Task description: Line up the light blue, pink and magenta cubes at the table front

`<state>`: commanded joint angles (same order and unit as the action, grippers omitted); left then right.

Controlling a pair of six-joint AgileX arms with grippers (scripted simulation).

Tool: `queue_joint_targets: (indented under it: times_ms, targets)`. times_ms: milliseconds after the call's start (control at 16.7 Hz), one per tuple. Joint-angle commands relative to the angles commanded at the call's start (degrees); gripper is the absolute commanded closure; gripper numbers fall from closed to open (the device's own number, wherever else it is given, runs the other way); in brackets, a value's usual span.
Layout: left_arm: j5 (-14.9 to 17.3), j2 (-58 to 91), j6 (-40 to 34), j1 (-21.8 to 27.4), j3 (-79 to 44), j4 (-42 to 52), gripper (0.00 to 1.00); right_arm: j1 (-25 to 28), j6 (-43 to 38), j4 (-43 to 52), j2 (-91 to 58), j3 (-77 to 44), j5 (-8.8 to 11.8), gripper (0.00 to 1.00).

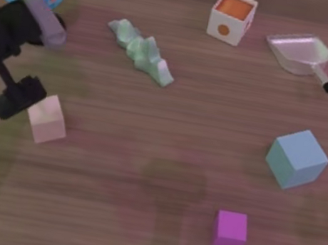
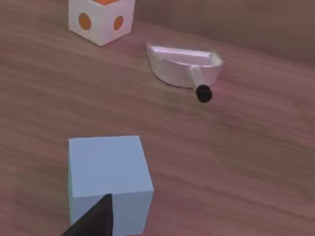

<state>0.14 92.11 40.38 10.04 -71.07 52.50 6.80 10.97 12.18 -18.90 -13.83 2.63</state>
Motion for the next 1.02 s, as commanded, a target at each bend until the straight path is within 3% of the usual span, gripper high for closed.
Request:
queue_joint_targets:
  times_ms: [420,840,1020]
  targets:
    - [0.0,22.3,9.5,2.2,-17.8,11.4,0.00,-6.0,-10.4,-11.6,18.2,13.2,-2.5,0.00]
    - [-0.1,23.2,9.9,2.1,-18.4,11.6,0.00,-6.2,-11.0,-12.2,18.9,13.8,-2.6,0.00]
    - [0.0,24.8,10.0,2.2,-15.8,7.6,0.00,-6.2,-11.0,-12.2,18.9,13.8,-2.6,0.00]
